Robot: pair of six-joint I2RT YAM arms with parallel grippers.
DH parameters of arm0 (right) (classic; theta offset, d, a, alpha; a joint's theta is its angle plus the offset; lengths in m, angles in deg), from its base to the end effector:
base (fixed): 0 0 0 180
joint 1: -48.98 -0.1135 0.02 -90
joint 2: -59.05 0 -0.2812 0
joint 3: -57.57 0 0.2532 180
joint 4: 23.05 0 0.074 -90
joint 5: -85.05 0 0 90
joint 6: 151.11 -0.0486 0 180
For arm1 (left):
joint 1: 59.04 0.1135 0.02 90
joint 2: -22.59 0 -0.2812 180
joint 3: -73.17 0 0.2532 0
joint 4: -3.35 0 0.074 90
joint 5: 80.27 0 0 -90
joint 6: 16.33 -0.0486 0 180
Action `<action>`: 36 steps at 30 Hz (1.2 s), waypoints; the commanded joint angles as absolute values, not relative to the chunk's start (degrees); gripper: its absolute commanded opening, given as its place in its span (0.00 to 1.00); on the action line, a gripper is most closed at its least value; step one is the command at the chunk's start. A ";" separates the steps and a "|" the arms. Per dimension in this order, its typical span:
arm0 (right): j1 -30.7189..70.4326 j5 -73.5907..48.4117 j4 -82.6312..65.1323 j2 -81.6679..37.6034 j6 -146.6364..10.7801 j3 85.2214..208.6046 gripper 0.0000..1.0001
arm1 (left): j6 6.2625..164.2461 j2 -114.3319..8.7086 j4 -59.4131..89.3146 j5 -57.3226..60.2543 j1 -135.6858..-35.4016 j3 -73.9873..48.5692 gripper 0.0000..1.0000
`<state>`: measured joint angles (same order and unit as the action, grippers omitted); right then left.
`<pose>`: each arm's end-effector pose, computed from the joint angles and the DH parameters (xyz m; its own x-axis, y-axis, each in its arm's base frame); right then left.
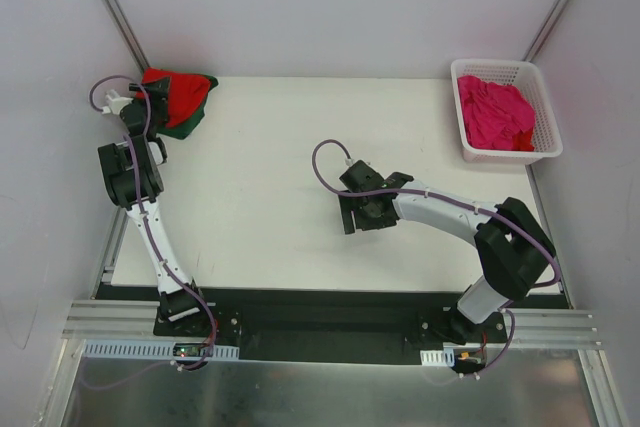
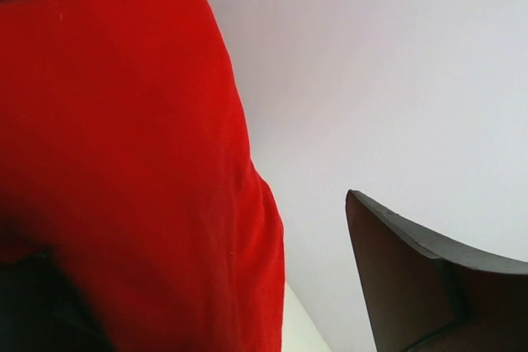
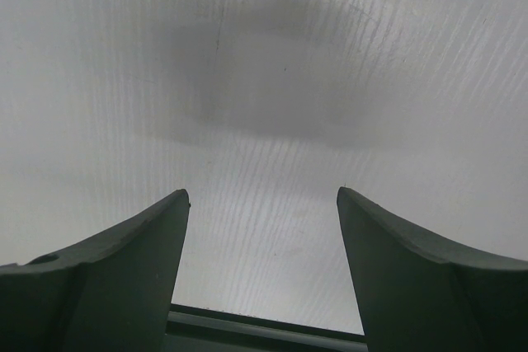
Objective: Fold and stack the t-shirts
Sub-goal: Put the neatly folded tshirt into the corner of the board with the left arm
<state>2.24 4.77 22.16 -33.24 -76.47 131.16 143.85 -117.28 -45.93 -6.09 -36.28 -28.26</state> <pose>0.2285 0.2308 0.2038 -0.7701 -0.4374 -0.4642 -0.4801 0.8767 -0.0297 0.5141 0.2013 0.1600 0.1767 -0.9074 -0.3812 0.1207 0.4044 -0.9066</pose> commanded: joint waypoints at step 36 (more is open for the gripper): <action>0.73 8.85 20.98 -15.92 -80.45 124.54 0.77 | 142.23 -93.17 -46.93 -10.40 -34.61 -4.53 0.99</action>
